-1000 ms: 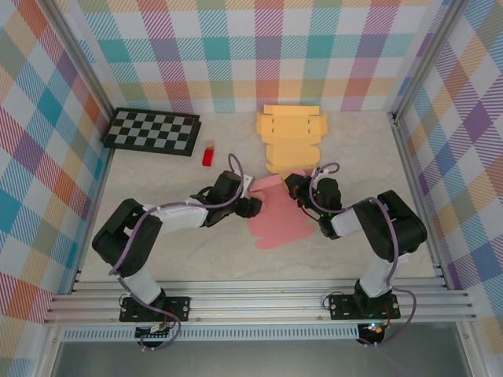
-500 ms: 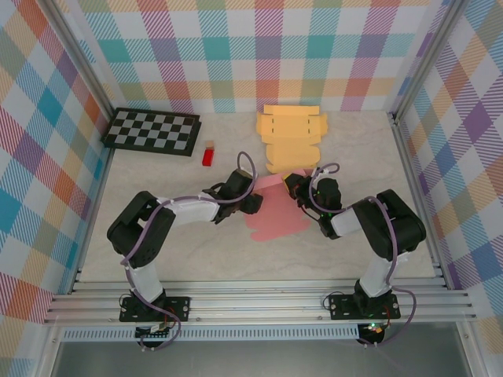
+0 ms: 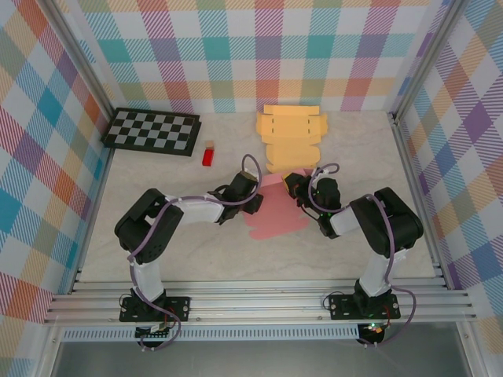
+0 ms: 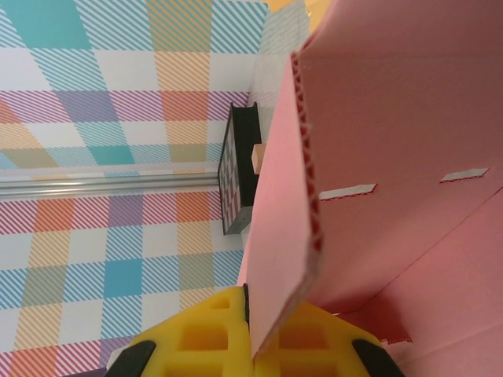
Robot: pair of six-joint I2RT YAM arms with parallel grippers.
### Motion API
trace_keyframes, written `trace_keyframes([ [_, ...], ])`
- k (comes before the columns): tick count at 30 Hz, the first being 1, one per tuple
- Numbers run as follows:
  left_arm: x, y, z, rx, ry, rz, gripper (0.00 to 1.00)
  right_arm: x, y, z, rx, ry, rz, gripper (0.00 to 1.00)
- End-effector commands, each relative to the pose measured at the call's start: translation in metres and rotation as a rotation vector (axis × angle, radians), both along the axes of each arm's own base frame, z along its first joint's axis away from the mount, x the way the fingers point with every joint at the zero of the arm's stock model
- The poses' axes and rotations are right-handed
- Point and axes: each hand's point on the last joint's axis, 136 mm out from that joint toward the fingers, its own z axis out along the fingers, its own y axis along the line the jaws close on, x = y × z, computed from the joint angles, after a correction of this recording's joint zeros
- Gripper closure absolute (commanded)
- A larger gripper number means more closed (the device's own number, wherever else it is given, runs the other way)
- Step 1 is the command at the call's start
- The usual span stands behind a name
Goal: Fold the paper box
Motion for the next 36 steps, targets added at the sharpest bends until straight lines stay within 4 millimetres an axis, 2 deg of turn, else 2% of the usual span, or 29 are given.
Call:
trace_keyframes([
  [1,0.026,-0.005,0.025,-0.052,-0.104,0.075,0.53,-0.008,0.005,-0.022,-0.016,0.076,0.039,1.0],
  [4,0.027,-0.001,0.02,-0.052,-0.088,0.124,0.72,-0.008,0.005,-0.023,-0.017,0.082,0.034,1.0],
  [10,0.03,0.018,0.006,0.024,-0.039,0.266,1.0,-0.01,-0.003,-0.023,-0.026,0.116,-0.008,1.0],
  [13,0.032,0.022,0.005,0.053,-0.022,0.293,1.0,-0.013,-0.011,-0.024,-0.062,0.162,-0.04,1.0],
  [18,0.032,0.02,-0.002,0.092,0.005,0.277,1.0,-0.017,-0.019,-0.008,-0.178,0.167,-0.043,0.97],
  [19,0.032,0.017,-0.003,0.088,0.012,0.255,1.0,-0.018,-0.02,-0.003,-0.187,0.156,-0.043,0.9],
  [22,0.031,0.01,-0.003,0.093,0.02,0.201,1.0,-0.025,-0.021,0.003,-0.199,0.187,-0.02,0.5],
  [23,0.03,0.009,-0.004,0.106,0.023,0.178,1.0,-0.028,-0.02,0.005,-0.212,0.208,-0.002,0.42],
  [24,0.03,0.009,-0.004,0.118,0.025,0.16,1.0,-0.031,-0.019,0.008,-0.225,0.221,0.016,0.38],
  [27,0.027,0.004,-0.006,0.134,0.036,0.084,1.0,-0.044,-0.018,0.021,-0.295,0.234,0.083,0.36],
  [31,0.017,-0.001,-0.01,0.128,0.059,-0.032,1.0,-0.055,-0.026,0.047,-0.488,0.19,0.162,0.42],
  [36,-0.001,-0.007,-0.017,0.088,0.106,-0.195,1.0,-0.044,-0.03,0.083,-0.808,0.061,0.318,0.47],
])
